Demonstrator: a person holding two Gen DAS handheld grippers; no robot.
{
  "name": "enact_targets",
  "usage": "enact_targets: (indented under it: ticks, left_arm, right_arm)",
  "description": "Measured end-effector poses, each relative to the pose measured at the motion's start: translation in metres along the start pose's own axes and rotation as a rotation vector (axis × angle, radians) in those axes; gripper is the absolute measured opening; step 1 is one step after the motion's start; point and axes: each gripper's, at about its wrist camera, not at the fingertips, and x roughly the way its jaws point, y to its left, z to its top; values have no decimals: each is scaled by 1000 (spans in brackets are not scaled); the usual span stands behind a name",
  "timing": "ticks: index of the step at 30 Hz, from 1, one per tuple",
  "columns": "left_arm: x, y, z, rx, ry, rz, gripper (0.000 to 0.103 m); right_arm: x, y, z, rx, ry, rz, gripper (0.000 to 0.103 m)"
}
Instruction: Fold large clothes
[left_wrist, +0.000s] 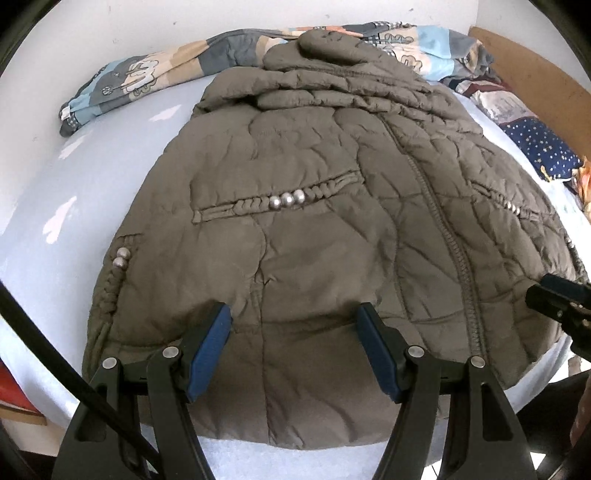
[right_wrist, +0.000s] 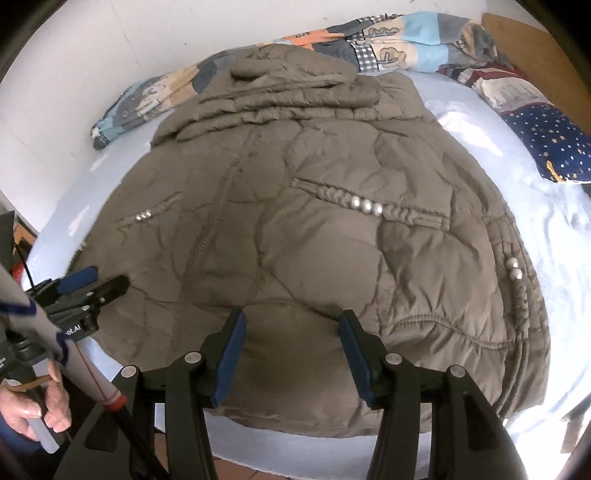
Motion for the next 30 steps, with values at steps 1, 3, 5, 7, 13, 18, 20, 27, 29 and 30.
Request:
enact_targets:
  ticks: [1, 3, 5, 7, 13, 18, 20, 27, 29, 30]
  left_arm:
    - [1, 0, 0, 4, -1, 3, 70]
    - [4, -1, -2, 12, -5, 13, 72]
    - [6, -4, -3, 20, -11, 27, 73]
    - [8, -7, -5, 35, -21, 45, 75]
    - [12, -11, -8, 68, -51, 81, 82]
    - [14, -12, -9, 75, -61, 93, 86]
    - [14, -12, -9, 77, -63, 97, 87]
    - [16, -12, -9, 85, -66, 109, 92]
    - [17, -12, -9, 85, -65, 114, 93]
    - [18, -12, -9, 84, -65, 115, 94]
  right_arm:
    - [2, -1, -1, -2, 3, -10, 57]
    - [5, -2, -1, -2, 9, -17, 57]
    - [7, -2, -2, -1, 14, -21, 59]
    - [11, -2, -4, -3, 21, -26, 61]
    - [17, -1, -9, -20, 26, -40, 64]
    - [23, -3, -9, -13, 32, -36, 66]
    - [24, -1, -10, -16, 33, -39, 67]
    - [28, -1, -13, -19, 18, -37, 70]
    - [29, 0, -14, -15, 11, -37, 71]
    - [29, 0, -15, -16, 8, -38, 71]
